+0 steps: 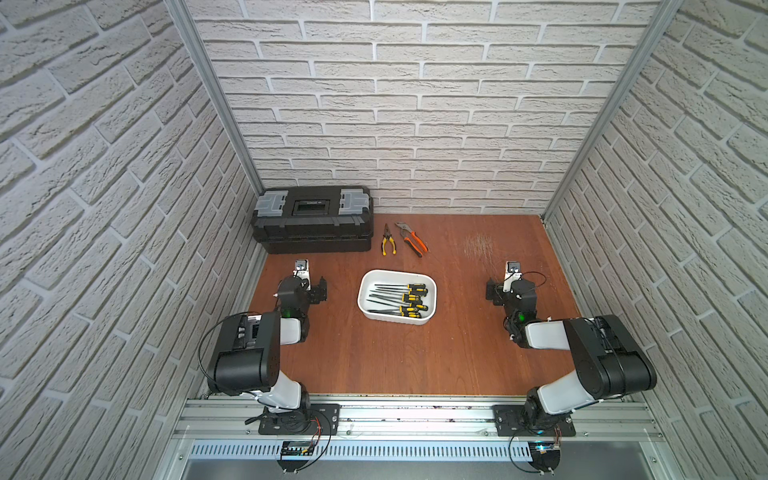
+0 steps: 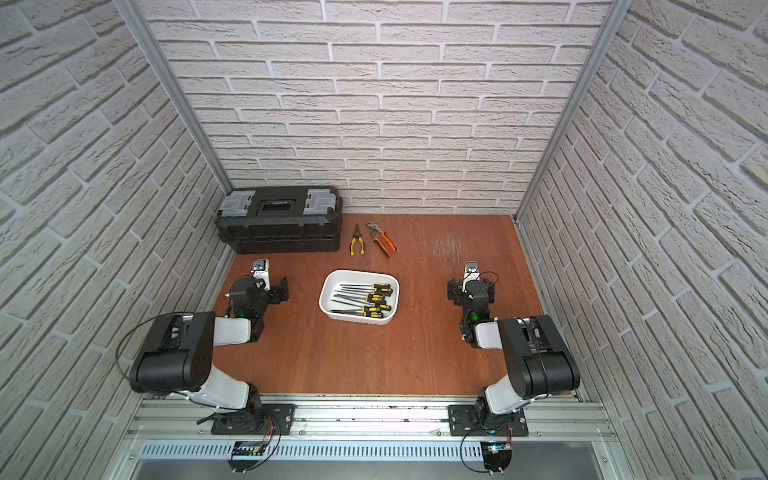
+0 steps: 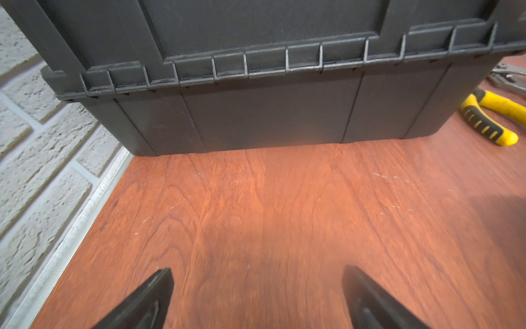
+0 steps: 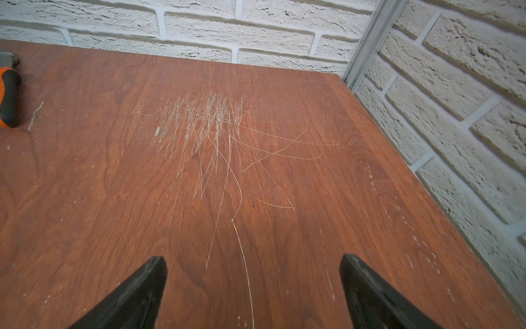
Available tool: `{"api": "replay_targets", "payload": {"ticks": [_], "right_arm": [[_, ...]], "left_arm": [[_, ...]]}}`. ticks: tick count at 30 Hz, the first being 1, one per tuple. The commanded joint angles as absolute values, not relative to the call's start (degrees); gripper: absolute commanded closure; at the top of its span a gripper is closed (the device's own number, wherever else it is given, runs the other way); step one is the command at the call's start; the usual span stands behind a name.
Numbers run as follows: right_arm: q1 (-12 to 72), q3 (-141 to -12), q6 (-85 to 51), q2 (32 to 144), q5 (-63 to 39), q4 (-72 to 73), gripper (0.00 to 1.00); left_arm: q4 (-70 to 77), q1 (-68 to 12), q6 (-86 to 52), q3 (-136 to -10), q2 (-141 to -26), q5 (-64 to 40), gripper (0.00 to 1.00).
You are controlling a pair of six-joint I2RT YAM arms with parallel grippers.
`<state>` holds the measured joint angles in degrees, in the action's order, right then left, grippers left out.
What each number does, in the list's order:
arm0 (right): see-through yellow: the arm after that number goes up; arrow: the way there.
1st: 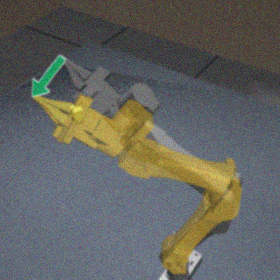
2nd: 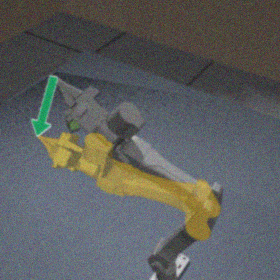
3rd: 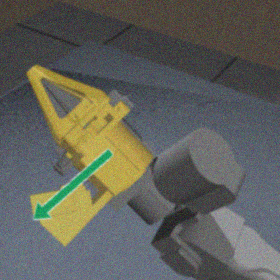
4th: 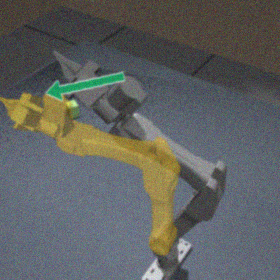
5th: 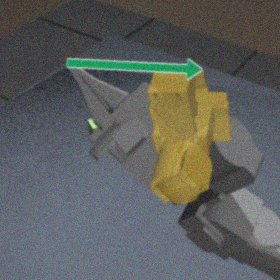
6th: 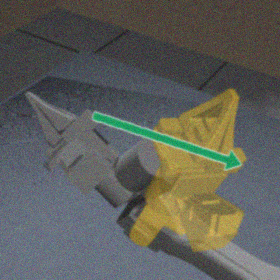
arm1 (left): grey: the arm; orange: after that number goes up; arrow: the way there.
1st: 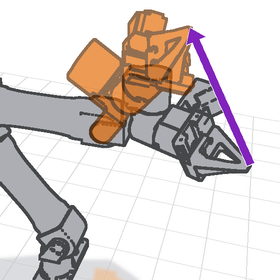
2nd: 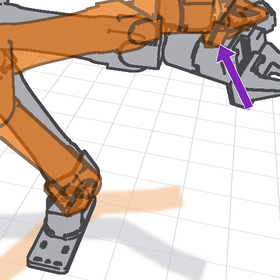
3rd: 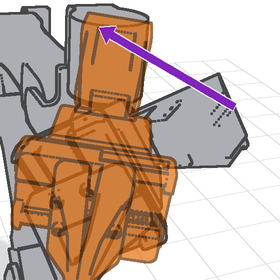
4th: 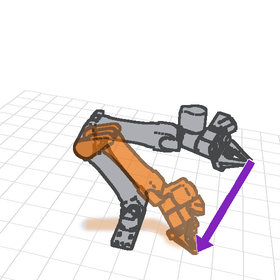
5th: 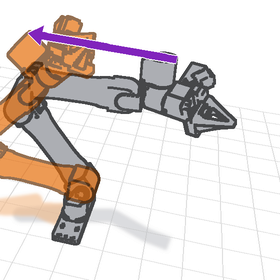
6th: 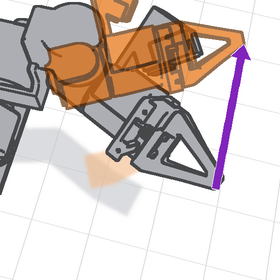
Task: Put the file tool into the storage box
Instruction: Reset both arms
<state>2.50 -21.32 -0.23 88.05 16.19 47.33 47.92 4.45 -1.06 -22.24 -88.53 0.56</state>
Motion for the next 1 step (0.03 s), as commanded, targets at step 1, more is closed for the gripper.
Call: {"api": "replay_targets", "payload": {"ticks": [1], "right_arm": [[2.2, -22.1, -0.8, 86.8, 15.8, 49.1, 0.01]], "left_arm": [[49.1, 4.7, -0.6, -22.9, -88.8, -0.1, 0.02]]}}
